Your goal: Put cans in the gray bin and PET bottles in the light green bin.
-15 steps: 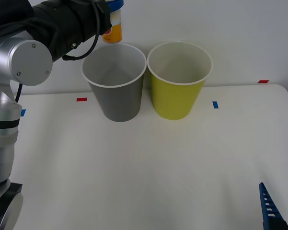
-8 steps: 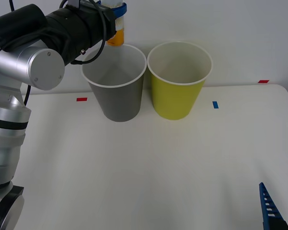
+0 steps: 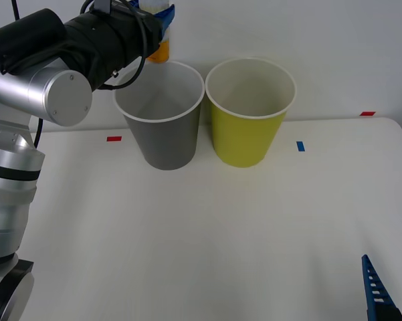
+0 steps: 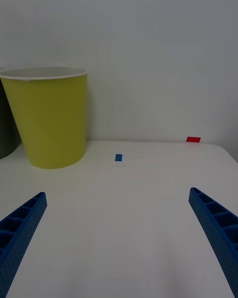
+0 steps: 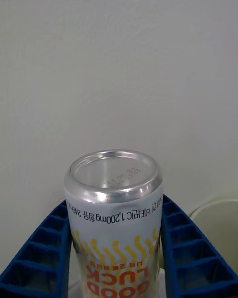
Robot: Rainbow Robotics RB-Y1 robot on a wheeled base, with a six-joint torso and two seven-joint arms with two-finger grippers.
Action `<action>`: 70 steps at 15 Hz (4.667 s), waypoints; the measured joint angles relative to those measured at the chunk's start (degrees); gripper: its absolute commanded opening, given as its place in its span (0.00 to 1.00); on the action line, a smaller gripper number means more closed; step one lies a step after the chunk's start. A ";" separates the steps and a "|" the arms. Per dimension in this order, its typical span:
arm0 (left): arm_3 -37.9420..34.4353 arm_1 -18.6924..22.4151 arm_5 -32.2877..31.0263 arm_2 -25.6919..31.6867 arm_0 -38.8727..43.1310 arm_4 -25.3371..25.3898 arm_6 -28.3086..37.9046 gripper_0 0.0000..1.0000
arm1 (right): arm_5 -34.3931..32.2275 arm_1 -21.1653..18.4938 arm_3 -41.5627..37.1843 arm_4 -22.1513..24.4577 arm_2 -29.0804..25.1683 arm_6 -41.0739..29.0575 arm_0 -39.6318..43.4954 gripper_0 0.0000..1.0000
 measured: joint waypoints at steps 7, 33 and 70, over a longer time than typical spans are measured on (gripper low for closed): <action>0.00 0.07 0.06 0.01 -0.03 1.38 0.06 1.00 | 0.00 0.00 0.00 0.00 0.00 0.00 0.00 1.00; -27.53 8.37 -22.92 10.38 53.73 11.43 0.38 1.00 | 0.00 0.00 0.00 0.00 0.00 0.00 0.00 1.00; -22.84 0.97 -66.80 0.05 104.77 -24.40 17.53 1.00 | 0.00 0.00 0.00 0.00 0.00 0.00 0.00 1.00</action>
